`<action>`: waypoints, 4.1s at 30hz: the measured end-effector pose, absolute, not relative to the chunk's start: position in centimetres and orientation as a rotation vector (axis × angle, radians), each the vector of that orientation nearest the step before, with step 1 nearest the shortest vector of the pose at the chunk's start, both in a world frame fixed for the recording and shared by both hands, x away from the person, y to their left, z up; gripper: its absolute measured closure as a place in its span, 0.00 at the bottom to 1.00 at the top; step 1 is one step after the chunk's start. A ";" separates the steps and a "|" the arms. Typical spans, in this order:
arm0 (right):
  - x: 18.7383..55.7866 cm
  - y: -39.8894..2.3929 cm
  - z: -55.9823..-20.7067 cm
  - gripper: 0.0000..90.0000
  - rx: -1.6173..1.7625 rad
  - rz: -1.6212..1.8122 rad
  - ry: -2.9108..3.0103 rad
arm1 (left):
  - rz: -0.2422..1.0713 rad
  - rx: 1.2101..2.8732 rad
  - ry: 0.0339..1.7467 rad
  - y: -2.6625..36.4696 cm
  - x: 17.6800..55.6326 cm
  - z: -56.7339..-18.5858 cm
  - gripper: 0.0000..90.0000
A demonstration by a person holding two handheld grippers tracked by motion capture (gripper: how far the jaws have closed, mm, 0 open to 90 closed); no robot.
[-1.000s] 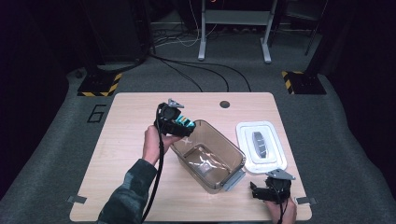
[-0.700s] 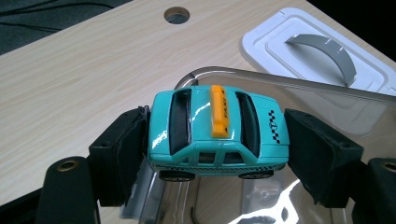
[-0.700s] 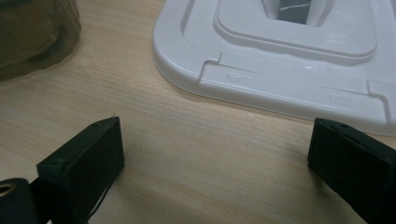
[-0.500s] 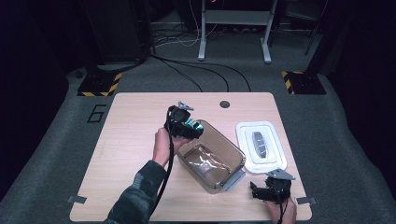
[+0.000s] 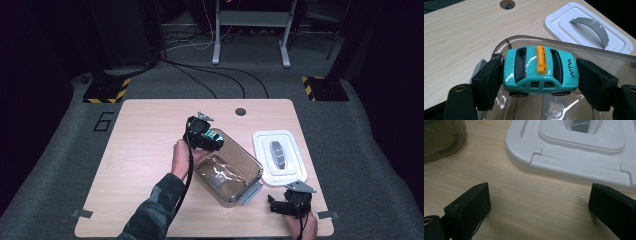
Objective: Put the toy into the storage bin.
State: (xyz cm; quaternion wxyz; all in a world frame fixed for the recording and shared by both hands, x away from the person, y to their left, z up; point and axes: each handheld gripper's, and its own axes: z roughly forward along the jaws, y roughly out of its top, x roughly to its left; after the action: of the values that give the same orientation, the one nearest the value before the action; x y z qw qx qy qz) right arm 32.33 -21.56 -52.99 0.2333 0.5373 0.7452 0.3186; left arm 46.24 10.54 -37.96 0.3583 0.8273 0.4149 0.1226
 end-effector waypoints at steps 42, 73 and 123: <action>32.3 -21.5 -53.0 0.04 1.474 0.876 2.045 | 0.286 2.310 1.099 8.1 48.0 -39.9 0.27; 32.2 -21.6 -53.0 0.06 1.466 0.881 2.047 | 0.360 2.145 1.075 16.1 42.4 -37.8 0.16; 32.3 -21.5 -53.0 0.06 1.470 0.881 2.042 | 0.601 1.953 1.423 30.1 38.3 -53.2 0.00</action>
State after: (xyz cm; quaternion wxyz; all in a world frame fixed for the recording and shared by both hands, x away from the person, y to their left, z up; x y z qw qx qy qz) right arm 32.25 -21.54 -52.96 0.2356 0.5358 0.7445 0.3211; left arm 38.30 30.12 -53.17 0.3199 0.7430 0.5415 0.2288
